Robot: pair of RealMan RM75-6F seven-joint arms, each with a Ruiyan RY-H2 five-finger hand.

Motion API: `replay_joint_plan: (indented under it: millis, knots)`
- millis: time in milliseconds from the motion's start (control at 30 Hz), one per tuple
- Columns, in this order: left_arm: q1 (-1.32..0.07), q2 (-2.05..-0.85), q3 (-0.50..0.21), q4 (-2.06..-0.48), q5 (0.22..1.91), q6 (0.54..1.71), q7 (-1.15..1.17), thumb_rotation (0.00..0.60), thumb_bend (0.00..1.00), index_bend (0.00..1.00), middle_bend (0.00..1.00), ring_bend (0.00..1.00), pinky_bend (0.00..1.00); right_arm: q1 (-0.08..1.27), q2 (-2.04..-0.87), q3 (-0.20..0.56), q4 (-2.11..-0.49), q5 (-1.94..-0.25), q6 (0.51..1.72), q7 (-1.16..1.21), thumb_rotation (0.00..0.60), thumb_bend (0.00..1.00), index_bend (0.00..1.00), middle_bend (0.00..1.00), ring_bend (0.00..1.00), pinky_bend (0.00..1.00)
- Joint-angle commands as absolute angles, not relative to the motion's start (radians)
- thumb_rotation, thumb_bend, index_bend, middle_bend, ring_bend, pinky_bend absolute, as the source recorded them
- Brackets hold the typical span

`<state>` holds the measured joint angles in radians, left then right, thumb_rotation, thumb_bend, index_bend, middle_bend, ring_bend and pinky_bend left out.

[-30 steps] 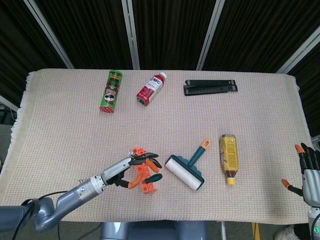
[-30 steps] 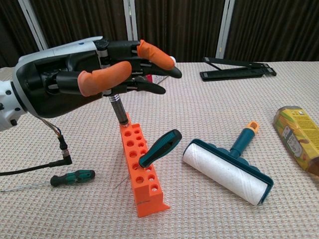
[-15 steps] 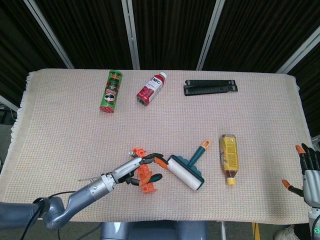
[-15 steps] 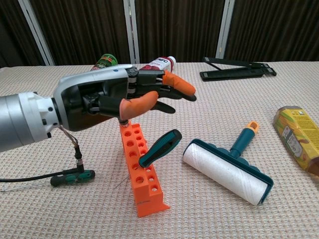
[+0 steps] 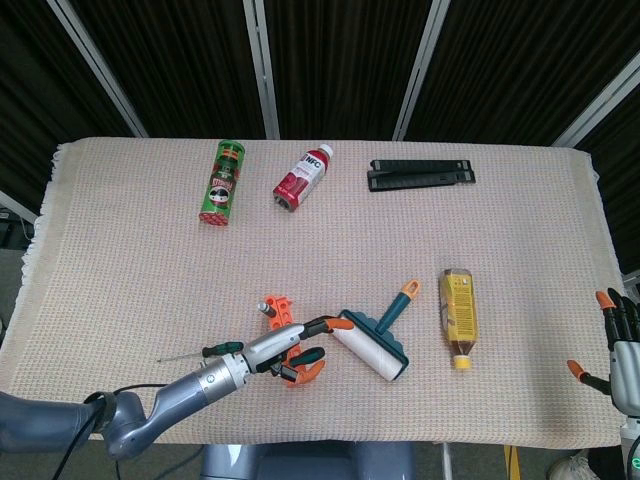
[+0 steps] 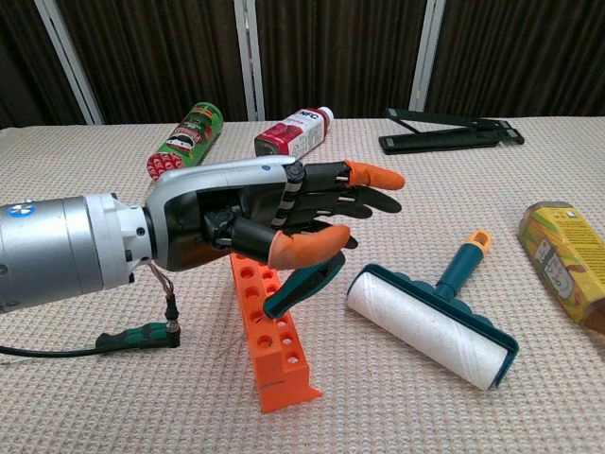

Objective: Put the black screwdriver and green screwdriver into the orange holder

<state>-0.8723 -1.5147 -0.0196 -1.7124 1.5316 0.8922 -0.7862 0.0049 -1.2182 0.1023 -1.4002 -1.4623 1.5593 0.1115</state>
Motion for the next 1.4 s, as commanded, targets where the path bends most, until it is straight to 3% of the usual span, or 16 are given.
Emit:
replay_joint_plan:
  millis: [33,233,467,833,1000,1200,1400]
  knots:
    - [-0.867,-1.504,-0.011,-1.723,1.529,0.884,-0.767,0.526,0.52,0.06,0.06,0.0,0.12,0.006,-1.219,0.102,-1.398,-1.465,1.558,0.114,0.6,0.0,0.02,0.02,0.0,0.0]
    - [-0.858,-1.512,-0.007,-1.724,1.51,0.874,-0.723,0.527,0.53,0.05,0.06,0.0,0.12,0.005,-1.221,0.101,-1.395,-1.47,1.563,0.118,0.6,0.0,0.02,0.02,0.0,0.0]
    - [-0.857,-1.525,-0.009,-1.724,1.468,0.839,-0.657,0.527,0.62,0.05,0.05,0.0,0.12,-0.001,-1.222,0.1,-1.394,-1.468,1.57,0.119,0.6,0.0,0.02,0.02,0.0,0.0]
    - [-0.845,-1.542,-0.031,-1.729,1.382,0.802,-0.578,0.53,0.62,0.09,0.04,0.0,0.13,-0.002,-1.222,0.102,-1.393,-1.467,1.57,0.122,0.6,0.0,0.03,0.02,0.0,0.0]
    - [-0.851,-1.548,-0.044,-1.73,1.341,0.766,-0.559,0.53,0.64,0.19,0.04,0.0,0.13,-0.004,-1.223,0.102,-1.389,-1.467,1.574,0.128,0.6,0.0,0.03,0.02,0.0,0.0]
    - [-0.858,-1.561,-0.065,-1.731,1.297,0.735,-0.529,0.536,0.74,0.35,0.07,0.0,0.14,-0.01,-1.224,0.104,-1.38,-1.466,1.581,0.141,0.6,0.0,0.03,0.03,0.0,0.0]
    - [-0.854,-1.573,-0.088,-1.73,1.268,0.737,-0.514,0.532,0.86,0.56,0.19,0.04,0.14,-0.012,-1.226,0.106,-1.372,-1.464,1.583,0.151,0.6,0.0,0.03,0.03,0.0,0.0]
